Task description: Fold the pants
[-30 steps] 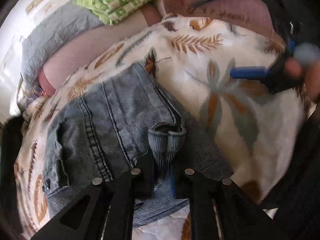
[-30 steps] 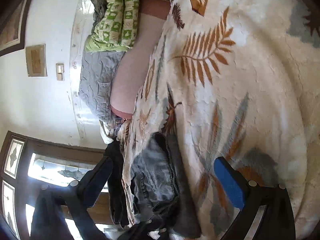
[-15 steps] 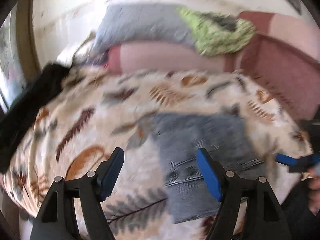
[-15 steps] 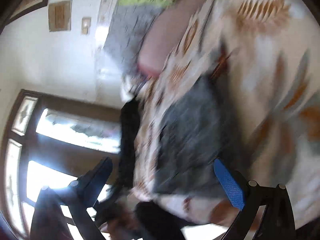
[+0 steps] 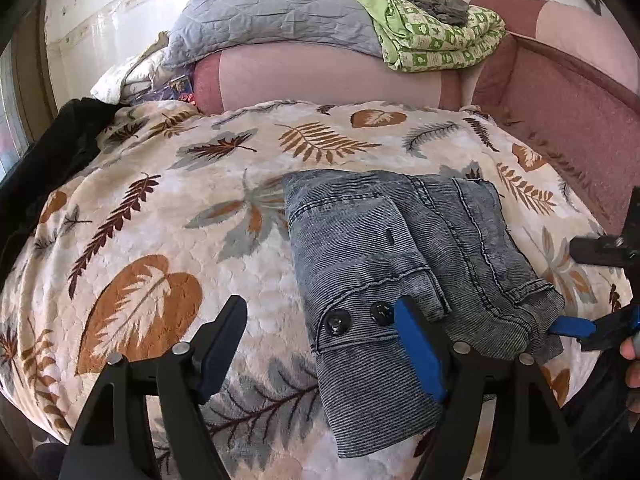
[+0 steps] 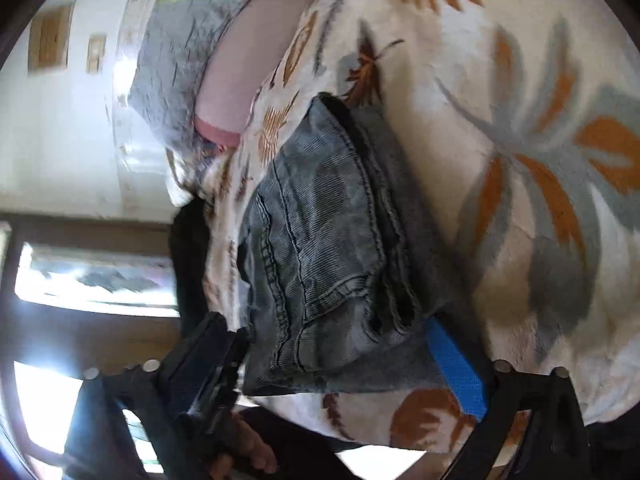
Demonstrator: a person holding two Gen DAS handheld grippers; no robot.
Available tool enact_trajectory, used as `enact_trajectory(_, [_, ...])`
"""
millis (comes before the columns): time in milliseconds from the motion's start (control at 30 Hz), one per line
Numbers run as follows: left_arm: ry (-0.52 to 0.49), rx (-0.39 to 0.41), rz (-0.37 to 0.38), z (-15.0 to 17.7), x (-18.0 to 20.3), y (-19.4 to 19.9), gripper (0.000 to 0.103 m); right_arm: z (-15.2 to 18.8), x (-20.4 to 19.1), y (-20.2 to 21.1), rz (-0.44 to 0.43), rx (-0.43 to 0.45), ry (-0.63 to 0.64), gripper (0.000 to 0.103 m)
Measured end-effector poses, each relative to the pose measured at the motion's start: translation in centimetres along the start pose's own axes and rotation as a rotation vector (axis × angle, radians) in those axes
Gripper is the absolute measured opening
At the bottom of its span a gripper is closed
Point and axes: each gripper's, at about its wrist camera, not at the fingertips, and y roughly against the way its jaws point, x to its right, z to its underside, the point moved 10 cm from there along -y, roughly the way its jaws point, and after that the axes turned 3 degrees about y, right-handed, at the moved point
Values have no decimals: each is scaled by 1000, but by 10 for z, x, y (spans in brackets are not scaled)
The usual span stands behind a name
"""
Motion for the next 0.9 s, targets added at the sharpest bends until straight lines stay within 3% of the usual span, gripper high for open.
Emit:
enact_trajectory(67, [11,-1,5,1,-2,-3,81,-2,8,-9,81,-24,8,79])
enact_trajectory(167, [18,-3,8,2,-4,-4,82,-6,20,-13,166,-30,12,35])
enact_trajectory(200, [15,-4,9,1,-4,-4,82,-6,20,-12,168,-31,23,16])
enact_trajectory(333, [3,-3,-4,-4,-5,0,82,-2,-1,4,183,15,127,13])
enact_trajectory(433, [18,45,-23,-17,-10,17,82,5,-29,27,140,67,178,13])
enact_trajectory(533, [19,97,-26,-28,-9,29,83,15,-23,29,186,76,198,13])
enact_trajectory(567, [-3,89,-42,-27,-5,24,84,15,-8,21,222,70,201,16])
enact_trajectory(633, [-97,-30,-85,-8,7,-7,85,14,27,-3,251,11,155,24])
enact_trajectory(667, [-151,-82,-110,3,11,-22,85,13,33,-4,188,14,98,23])
enact_trajectory(733, [-176,-30,-146,7,12,-24,85,10,28,9,173,31,99,27])
enact_trajectory(800, [-143,-47,-137,8,9,-25,85,2,20,31,246,102,166,37])
enact_trajectory(833, [-130,-55,-132,8,8,-28,85,-3,14,43,266,141,183,37])
enact_trajectory(900, [-139,-49,-135,8,8,-29,85,-12,-8,59,215,191,202,41])
